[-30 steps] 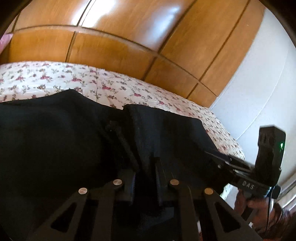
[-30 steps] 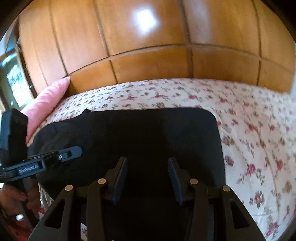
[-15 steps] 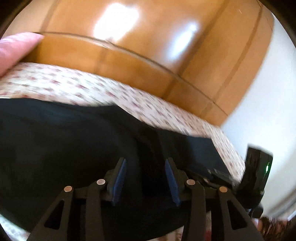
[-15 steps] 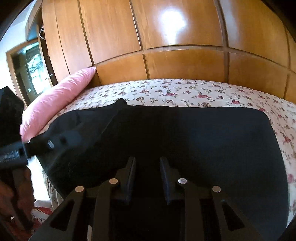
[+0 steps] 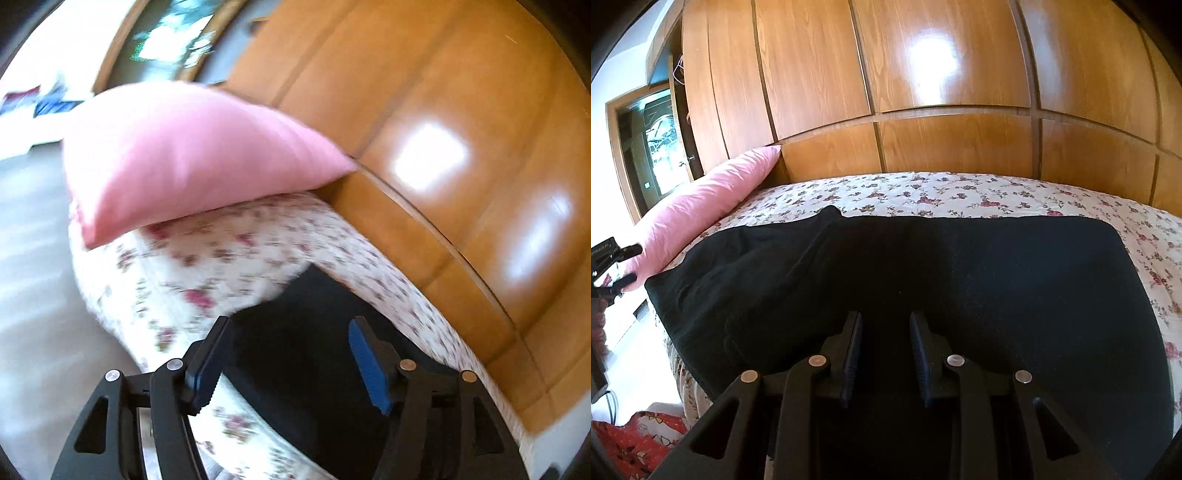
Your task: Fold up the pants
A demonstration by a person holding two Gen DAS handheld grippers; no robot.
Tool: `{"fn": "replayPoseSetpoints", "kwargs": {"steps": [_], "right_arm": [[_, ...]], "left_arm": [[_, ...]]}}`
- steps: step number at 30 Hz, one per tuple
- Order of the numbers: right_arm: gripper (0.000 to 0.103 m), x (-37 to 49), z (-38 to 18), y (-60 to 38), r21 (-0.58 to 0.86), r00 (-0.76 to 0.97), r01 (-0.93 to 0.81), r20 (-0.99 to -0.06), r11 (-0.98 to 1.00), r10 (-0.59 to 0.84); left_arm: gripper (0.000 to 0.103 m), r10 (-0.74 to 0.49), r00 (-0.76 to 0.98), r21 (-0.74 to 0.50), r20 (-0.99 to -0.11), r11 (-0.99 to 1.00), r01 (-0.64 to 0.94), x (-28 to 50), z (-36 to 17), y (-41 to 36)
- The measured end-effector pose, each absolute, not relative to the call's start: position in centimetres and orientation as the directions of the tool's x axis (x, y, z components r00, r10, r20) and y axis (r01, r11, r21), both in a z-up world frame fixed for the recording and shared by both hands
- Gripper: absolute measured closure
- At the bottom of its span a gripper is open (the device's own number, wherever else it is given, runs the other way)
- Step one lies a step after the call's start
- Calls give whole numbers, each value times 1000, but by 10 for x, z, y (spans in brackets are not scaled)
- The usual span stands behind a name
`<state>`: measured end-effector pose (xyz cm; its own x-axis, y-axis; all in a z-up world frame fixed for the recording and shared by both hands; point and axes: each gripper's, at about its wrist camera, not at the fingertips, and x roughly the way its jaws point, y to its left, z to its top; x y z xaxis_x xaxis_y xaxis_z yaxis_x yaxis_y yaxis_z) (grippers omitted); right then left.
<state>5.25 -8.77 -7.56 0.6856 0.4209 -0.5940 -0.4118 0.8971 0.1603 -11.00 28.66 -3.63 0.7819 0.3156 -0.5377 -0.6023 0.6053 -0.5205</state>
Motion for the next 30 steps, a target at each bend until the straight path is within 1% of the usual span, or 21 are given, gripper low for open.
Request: {"fn": "replayPoseSetpoints", "kwargs": {"steps": [3, 5, 8, 11, 12, 15, 18, 19, 23, 25, 26, 27, 30], "right_arm": [[75, 53, -76, -88, 161, 685, -412, -595, 897, 421], [75, 52, -76, -89, 163, 684, -411, -595, 897, 422], [75, 53, -76, -89, 163, 683, -412, -596, 897, 422], [75, 53, -76, -89, 165, 682, -412, -596, 896, 423], [75, 53, -76, -89, 164, 683, -412, -596, 896, 423], [75, 53, -76, -89, 165, 683, -412, -595, 896, 424], [75, 53, -75, -89, 164, 684, -412, -595, 896, 423], [75, 53, -75, -89, 164, 683, -412, -595, 896, 423], [75, 53, -76, -89, 164, 683, -412, -595, 896, 423], [75, 53, -76, -89, 164, 683, -413, -595, 896, 423], [75, 53, -76, -89, 164, 683, -413, -595, 896, 423], [75, 53, -76, -89, 165, 683, -412, -595, 896, 424], [75, 53, -76, -89, 164, 684, -413, -595, 896, 423]], "left_arm": [[37, 263, 775, -592, -575, 520, -616, -110, -57, 307], [37, 222, 769, -616, -600, 485, -621, -109, -69, 310], [37, 130, 785, -665, -606, 459, -590, -106, -85, 314], [37, 48, 798, -715, -601, 412, -564, -103, -97, 314], [37, 37, 802, -728, -597, 396, -560, -103, -102, 315], [38, 51, 827, -745, -560, 405, -530, -105, -103, 312], [39, 36, 847, -762, -531, 417, -495, -106, -102, 311], [40, 26, 860, -778, -510, 411, -474, -105, -104, 311], [57, -24, 888, -831, -459, 367, -419, -103, -110, 315], [61, -47, 907, -856, -418, 354, -377, -105, -114, 318], [62, -59, 902, -851, -428, 361, -380, -103, -118, 318], [66, -57, 895, -842, -443, 368, -394, -101, -119, 317], [65, -7, 894, -817, -449, 410, -406, -102, -118, 313]]}}
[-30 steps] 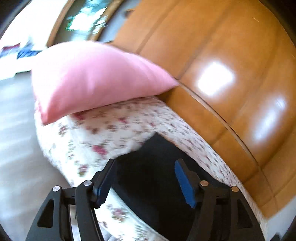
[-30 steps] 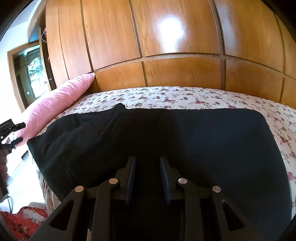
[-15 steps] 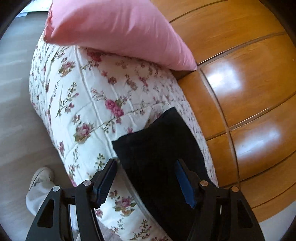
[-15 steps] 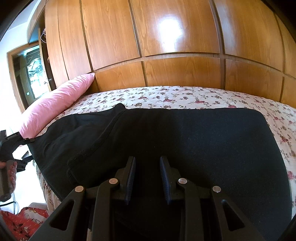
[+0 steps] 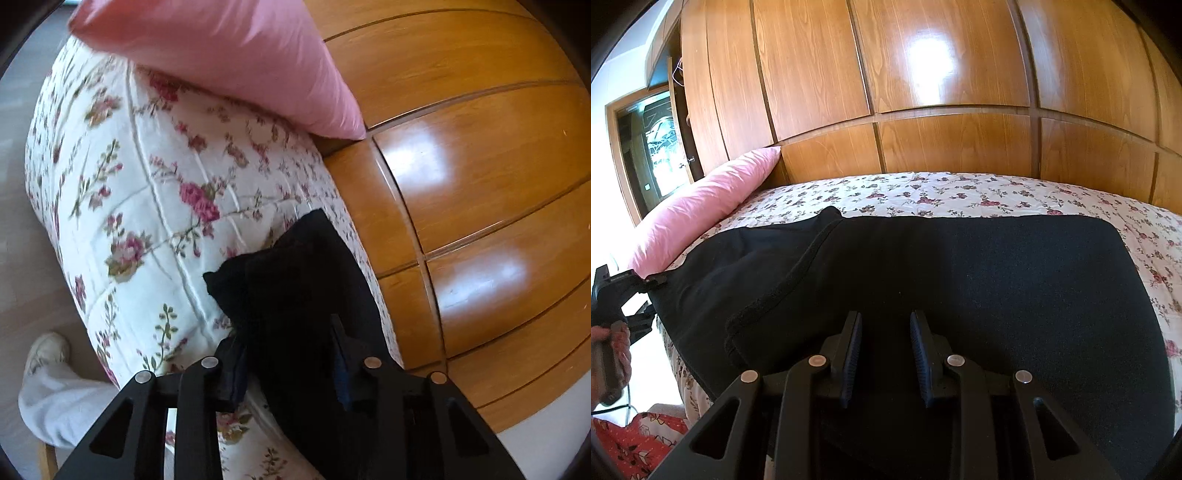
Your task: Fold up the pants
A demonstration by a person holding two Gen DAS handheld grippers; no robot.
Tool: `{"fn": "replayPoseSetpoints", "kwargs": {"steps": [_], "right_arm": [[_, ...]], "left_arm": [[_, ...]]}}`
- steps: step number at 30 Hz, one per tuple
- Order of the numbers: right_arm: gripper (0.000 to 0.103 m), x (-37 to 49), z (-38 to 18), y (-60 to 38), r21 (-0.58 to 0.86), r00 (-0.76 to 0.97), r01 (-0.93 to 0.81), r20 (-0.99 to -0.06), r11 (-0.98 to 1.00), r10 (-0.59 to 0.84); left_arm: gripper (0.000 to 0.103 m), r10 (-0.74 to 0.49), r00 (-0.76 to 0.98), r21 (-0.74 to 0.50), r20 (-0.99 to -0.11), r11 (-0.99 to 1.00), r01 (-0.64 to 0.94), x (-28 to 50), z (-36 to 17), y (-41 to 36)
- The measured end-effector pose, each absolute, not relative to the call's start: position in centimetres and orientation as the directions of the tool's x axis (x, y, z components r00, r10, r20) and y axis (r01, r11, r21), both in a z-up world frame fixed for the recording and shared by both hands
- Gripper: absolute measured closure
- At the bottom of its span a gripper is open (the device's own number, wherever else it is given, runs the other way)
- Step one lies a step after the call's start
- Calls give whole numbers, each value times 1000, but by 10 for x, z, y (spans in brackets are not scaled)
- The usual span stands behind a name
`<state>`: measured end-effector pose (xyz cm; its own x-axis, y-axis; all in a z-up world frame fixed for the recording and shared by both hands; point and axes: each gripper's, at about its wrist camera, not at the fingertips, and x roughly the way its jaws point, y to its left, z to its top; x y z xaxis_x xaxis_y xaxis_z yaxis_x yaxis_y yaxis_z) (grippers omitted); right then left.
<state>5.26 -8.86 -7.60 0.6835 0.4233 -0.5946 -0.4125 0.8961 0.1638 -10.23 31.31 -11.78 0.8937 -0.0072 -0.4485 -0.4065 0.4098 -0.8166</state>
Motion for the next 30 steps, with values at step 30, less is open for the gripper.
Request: {"fn": "replayPoseSetpoints", "kwargs": {"steps": [30], "right_arm": [[75, 56, -75, -87, 165, 671, -412, -610, 896, 421]], "left_arm": [[89, -299, 940, -656, -166, 745, 121, -42, 61, 175]]}}
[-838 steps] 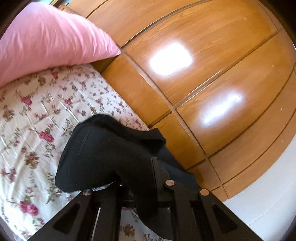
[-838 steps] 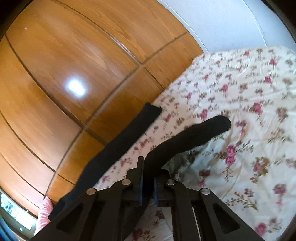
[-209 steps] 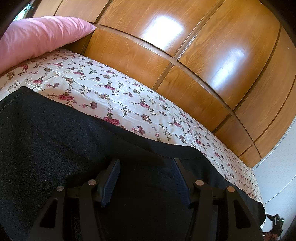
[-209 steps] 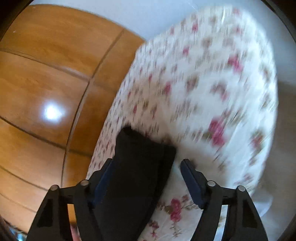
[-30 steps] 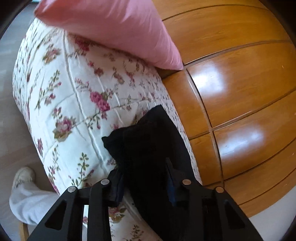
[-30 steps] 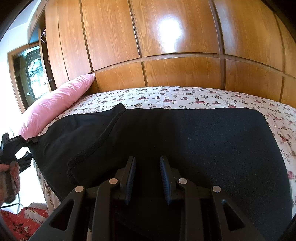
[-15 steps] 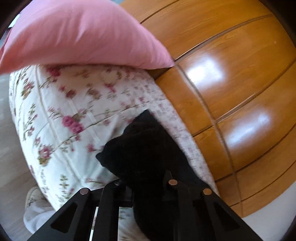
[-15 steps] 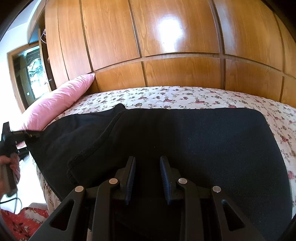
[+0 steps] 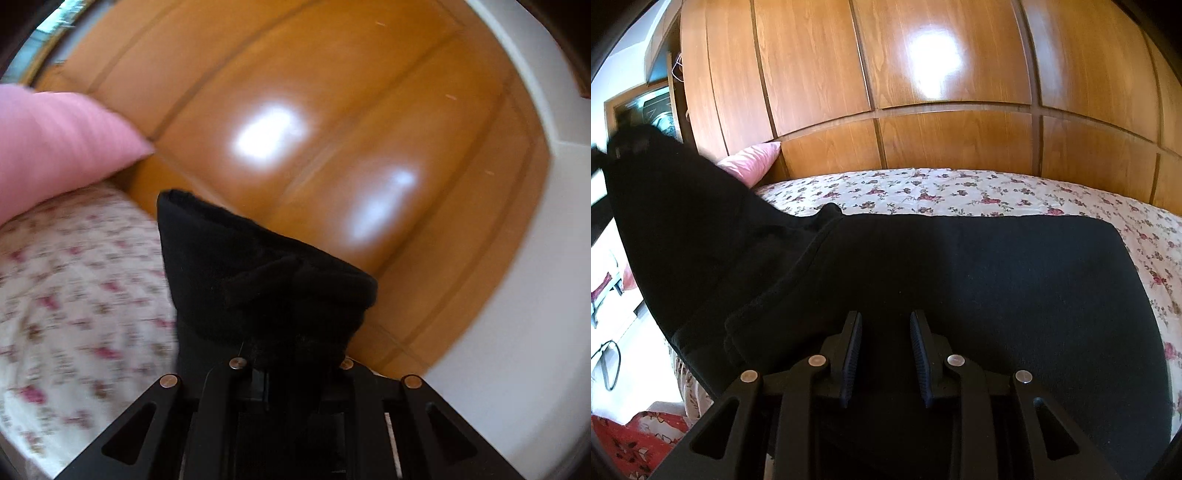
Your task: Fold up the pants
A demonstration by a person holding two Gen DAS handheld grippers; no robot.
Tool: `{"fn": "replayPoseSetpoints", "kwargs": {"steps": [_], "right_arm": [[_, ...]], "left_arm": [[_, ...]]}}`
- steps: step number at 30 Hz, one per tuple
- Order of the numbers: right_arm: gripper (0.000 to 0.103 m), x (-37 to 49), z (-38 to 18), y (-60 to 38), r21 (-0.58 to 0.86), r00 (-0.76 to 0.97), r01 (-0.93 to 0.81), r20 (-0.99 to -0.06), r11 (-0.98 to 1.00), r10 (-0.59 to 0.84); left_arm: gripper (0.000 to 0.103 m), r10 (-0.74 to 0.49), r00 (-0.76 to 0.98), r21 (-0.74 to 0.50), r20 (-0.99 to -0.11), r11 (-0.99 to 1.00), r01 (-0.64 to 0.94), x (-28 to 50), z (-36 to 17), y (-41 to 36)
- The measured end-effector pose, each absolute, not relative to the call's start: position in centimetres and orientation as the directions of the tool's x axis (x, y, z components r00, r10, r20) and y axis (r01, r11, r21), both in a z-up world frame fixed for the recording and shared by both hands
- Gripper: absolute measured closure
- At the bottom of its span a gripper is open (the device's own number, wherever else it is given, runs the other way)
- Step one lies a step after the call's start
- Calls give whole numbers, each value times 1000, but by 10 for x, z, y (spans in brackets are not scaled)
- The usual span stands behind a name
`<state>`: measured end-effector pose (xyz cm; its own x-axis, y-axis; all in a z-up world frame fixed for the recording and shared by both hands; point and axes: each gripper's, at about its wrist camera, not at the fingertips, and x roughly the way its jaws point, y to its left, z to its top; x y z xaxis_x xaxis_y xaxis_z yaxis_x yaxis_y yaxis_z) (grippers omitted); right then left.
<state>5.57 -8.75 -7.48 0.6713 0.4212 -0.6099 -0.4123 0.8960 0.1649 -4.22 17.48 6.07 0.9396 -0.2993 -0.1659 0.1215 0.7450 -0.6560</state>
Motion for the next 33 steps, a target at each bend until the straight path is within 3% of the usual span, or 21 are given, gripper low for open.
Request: {"fn": "replayPoseSetpoints", "kwargs": {"steps": [7, 14, 21, 27, 33], "right_arm": [[75, 63, -73, -90, 199, 646, -413, -624, 889, 439], [75, 74, -64, -104, 288, 568, -418, -658, 862, 495], [66, 65, -38, -163, 315, 591, -329, -666, 890, 454], [66, 61, -35, -223, 372, 611, -189, -680, 909, 405], [66, 64, -44, -237, 415, 587, -164, -688, 895, 427]], "left_arm": [[89, -525, 844, -604, -115, 711, 360, -19, 90, 98], [89, -654, 744, -586, -134, 658, 473, -1, 91, 39], [89, -713, 669, -540, -211, 655, 528, 12, 75, -14], [89, -745, 596, -500, -301, 655, 566, 27, 52, -61], [89, -755, 531, -468, -384, 655, 593, 38, 22, -99]]}}
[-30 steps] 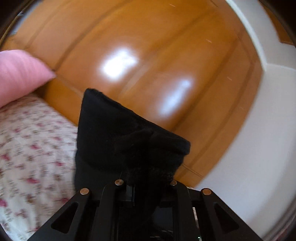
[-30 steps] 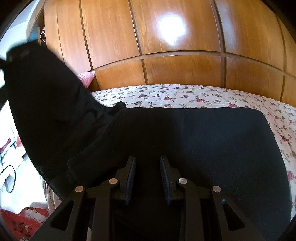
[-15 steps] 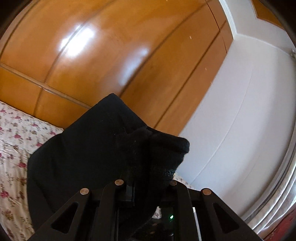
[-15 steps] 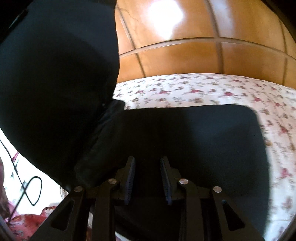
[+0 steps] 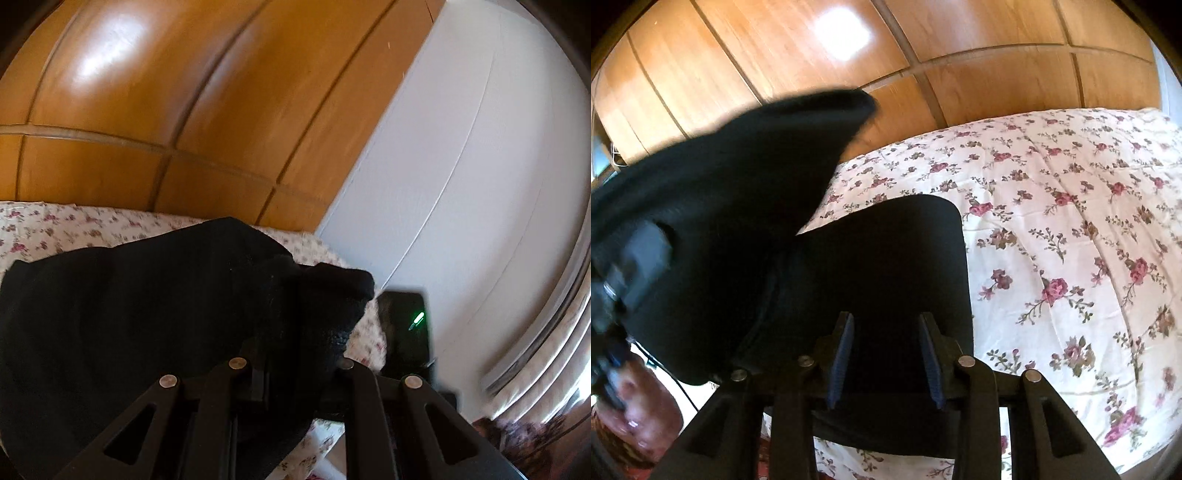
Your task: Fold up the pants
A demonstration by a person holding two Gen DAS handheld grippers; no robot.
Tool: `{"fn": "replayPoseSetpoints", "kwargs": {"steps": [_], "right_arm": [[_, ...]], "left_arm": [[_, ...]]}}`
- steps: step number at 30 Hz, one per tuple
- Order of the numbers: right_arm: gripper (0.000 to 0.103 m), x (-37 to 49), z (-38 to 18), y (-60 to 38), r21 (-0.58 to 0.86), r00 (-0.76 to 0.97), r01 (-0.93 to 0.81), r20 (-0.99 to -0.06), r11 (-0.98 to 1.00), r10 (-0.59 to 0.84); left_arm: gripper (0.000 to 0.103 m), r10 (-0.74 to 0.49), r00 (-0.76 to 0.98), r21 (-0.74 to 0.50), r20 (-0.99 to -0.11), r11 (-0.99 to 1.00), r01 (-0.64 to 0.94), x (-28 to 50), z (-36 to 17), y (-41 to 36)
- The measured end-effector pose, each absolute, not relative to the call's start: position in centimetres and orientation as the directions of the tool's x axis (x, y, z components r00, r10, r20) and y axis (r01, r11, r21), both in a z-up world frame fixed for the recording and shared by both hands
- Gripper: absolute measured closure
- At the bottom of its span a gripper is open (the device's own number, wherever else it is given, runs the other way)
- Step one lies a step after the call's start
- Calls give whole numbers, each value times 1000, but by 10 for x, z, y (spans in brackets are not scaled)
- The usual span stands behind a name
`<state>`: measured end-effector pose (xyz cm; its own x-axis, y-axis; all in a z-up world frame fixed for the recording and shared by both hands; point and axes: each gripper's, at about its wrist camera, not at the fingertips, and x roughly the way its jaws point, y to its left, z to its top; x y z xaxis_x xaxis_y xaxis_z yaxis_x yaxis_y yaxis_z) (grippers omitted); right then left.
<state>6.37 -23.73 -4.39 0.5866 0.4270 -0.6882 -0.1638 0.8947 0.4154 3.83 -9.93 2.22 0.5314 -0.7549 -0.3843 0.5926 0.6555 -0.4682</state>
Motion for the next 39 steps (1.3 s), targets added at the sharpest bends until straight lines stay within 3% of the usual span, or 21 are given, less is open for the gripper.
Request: {"fn": "replayPoseSetpoints", "kwargs": {"steps": [5, 10, 13, 16, 20, 23, 28, 34, 39], "right_arm": [[66, 64, -31, -260, 257, 650, -79, -719, 963, 245], [65, 62, -27, -295, 372, 700, 15, -666, 928, 256], [60, 58, -27, -294, 386, 707, 24, -659, 922, 257], [59, 62, -33, -292, 388, 692, 26, -672, 921, 263], [59, 62, -37, -292, 394, 687, 32, -676, 918, 266], [57, 61, -35, -292, 382, 700, 37, -670, 924, 249], [55, 58, -31, -293, 376, 721, 46, -654, 925, 230], [55, 49, 0, -261, 218, 790, -36, -591, 975, 161], [55, 63, 24, -210, 149, 777, -216, -572, 965, 262]], "left_arm": [[89, -746, 514, -462, -424, 666, 585, 49, 6, -108], [89, -727, 495, -405, -477, 681, 610, 41, -11, -134], [87, -697, 486, -332, -527, 695, 637, 32, -22, -148], [73, -635, 476, -231, -608, 716, 659, 27, -44, -169], [42, -645, 515, -113, -564, 678, 726, -4, -47, -179], [41, -660, 500, -42, -560, 626, 779, -24, -40, -179], [41, -719, 495, -158, -488, 631, 760, -31, -15, -139], [40, -663, 670, -320, -334, 748, 581, -8, 21, -57], [41, -545, 738, -450, -398, 817, 361, 33, 16, 2]]}}
